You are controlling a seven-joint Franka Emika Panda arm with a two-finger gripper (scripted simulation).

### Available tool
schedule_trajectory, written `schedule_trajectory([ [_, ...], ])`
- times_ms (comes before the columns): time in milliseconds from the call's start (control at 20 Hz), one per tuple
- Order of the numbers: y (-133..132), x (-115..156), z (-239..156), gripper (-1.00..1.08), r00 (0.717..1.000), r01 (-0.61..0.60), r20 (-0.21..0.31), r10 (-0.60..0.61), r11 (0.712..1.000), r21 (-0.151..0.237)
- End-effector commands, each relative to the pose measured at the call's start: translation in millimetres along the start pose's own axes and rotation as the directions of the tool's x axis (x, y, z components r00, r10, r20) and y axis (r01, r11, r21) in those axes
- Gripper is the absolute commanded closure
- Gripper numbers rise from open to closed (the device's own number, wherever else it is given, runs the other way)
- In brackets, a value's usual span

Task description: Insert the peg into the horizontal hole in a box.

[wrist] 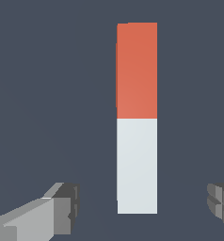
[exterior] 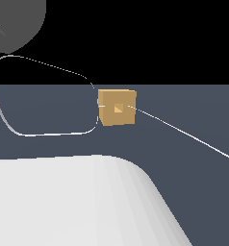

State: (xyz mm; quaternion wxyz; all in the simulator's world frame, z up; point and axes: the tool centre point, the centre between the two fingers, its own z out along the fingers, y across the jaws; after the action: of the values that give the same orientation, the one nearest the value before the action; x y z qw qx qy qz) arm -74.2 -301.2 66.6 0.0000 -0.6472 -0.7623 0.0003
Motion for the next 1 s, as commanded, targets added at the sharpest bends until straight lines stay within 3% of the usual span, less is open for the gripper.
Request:
schedule_trajectory([
  [0, 0.1, 0.2, 2.6, -0.92, 1.000, 0.001, 0.000, -0.001, 1.000, 0.000],
  [750, 1.3, -1.6, 50.1, -0.92, 1.000, 0.004, 0.000, -0.004, 1.000, -0.001],
  [800, 1.3, -1.6, 50.1, 1.08, 1.000, 0.004, 0.000, -0.004, 1.000, -0.001],
  [950, 1.3, -1.6, 50.1, 1.08, 1.000, 0.004, 0.000, -0.004, 1.000, -0.001],
])
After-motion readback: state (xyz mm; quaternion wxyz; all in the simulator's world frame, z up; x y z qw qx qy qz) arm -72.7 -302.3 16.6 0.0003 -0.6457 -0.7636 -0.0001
